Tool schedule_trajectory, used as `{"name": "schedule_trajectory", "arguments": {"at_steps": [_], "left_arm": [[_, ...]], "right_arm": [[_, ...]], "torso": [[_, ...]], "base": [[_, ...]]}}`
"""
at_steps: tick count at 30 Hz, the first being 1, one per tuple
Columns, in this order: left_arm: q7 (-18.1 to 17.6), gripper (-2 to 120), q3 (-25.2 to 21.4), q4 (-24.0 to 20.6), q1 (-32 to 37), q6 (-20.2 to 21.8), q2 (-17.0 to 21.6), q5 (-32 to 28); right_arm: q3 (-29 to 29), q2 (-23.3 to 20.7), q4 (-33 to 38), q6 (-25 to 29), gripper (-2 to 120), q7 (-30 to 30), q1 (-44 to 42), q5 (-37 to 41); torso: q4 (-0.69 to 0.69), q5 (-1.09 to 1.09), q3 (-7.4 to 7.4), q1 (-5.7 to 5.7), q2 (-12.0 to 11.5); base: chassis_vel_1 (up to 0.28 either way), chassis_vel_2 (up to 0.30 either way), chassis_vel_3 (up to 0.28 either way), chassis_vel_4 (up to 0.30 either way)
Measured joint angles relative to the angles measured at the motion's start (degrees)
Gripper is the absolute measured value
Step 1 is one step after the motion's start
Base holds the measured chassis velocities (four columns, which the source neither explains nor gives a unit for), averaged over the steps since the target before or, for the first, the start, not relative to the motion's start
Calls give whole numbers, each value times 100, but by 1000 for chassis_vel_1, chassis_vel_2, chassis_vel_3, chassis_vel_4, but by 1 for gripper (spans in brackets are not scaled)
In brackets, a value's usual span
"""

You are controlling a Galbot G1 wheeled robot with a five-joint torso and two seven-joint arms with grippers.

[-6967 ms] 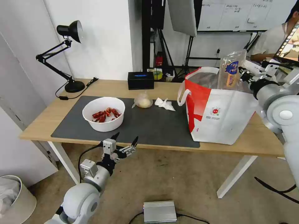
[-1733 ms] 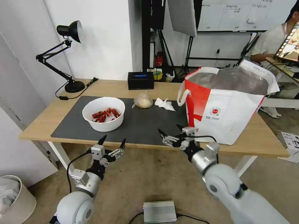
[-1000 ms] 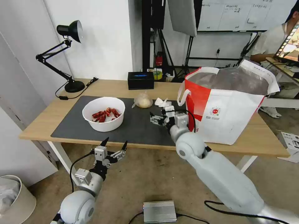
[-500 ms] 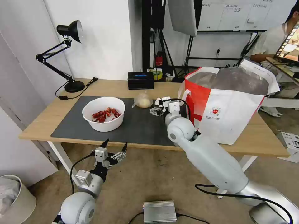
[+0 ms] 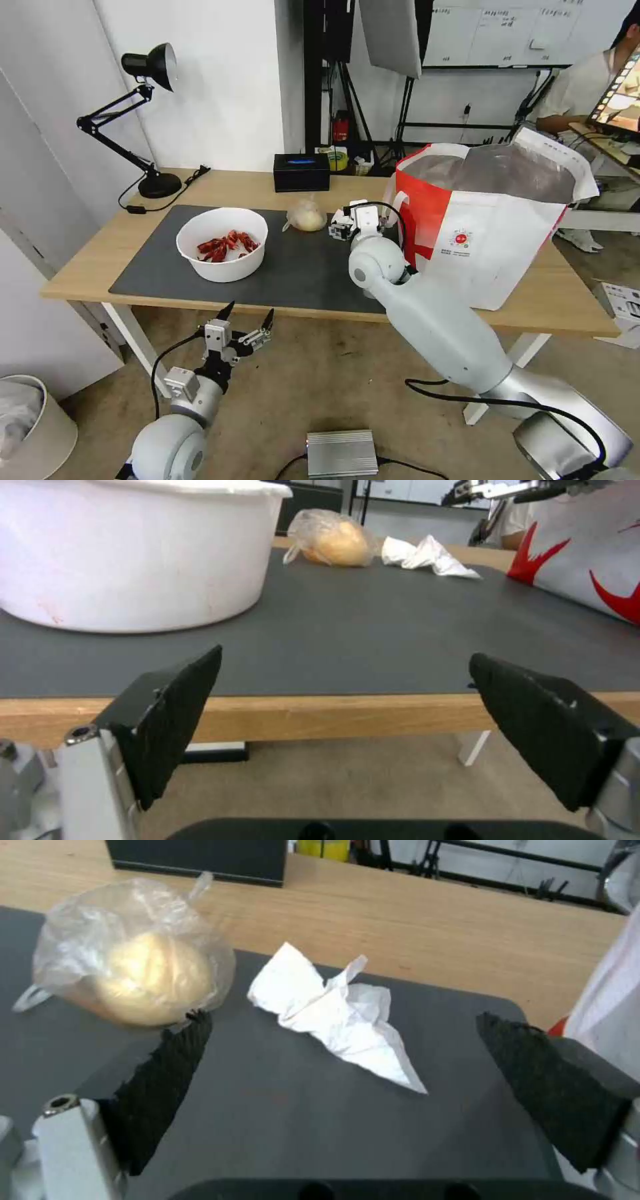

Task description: Pick up the trash from the table and place it into the takeout bag.

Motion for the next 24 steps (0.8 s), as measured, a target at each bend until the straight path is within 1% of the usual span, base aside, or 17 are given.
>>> {"name": "schedule_trajectory", "arguments": {"at_steps": [11,14,24], "left_arm": [[0,100,-2,-15,9,-2,33,0],[0,100,-4,-16,16,-4,36,0],[0,100,0,-31,50,-7,41,-1]], "right_arm": [[43,251,-439,-28,100,65,272,-11],[50,406,-694,-67,100,75,393,-19],[64,613,-1341,-112,100,-89,777,25]], "torso": [[0,0,-1,0,0],[0,0,0,0,0],[0,0,0,0,0]], "base": [[0,0,0,0],[0,0,0,0],[0,0,0,0]]}}
